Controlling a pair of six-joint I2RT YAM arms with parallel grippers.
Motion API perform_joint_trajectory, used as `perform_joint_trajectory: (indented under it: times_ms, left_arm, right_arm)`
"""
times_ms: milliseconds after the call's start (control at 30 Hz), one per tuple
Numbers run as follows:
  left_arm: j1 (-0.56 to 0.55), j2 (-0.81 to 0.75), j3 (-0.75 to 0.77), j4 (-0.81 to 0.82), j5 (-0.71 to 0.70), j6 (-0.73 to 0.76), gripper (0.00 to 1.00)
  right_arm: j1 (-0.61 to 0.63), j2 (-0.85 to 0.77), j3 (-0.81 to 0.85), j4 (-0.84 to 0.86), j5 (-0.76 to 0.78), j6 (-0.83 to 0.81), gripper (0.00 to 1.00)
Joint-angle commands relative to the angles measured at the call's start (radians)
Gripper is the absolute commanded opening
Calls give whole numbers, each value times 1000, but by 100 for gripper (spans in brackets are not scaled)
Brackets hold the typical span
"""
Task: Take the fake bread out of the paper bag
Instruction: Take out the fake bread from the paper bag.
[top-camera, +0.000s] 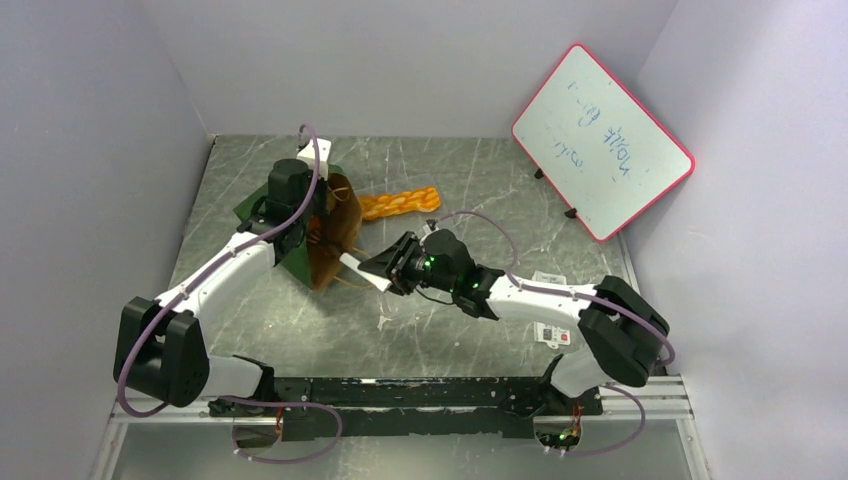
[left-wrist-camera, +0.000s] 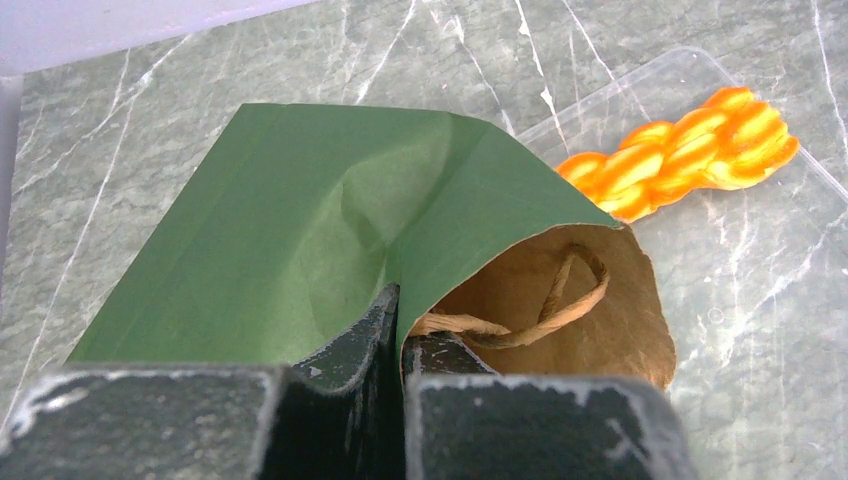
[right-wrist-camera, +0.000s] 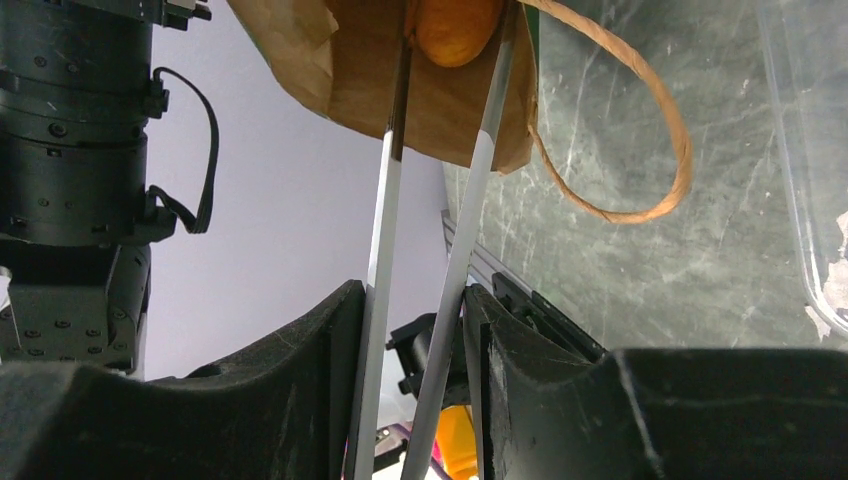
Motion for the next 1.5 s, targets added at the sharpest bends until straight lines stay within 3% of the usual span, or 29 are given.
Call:
perform_joint_trajectory:
  times_ms: [0, 1033, 1267, 1467]
  left_arm:
    - [8, -31, -5, 63, 30, -20, 7]
    - [7, -35, -10, 59, 62, -32, 7]
    - [8, -34, -12, 59, 55, -34, 7]
    - [8, -28, -7, 51, 40, -43, 7]
  right_arm:
    - [6, 21, 42, 54, 14, 29, 44]
    - [4, 266, 159, 204, -9, 59, 43]
    - [4, 259, 138, 203, 8, 53, 28]
    - [4, 239, 128, 175, 16, 34, 8]
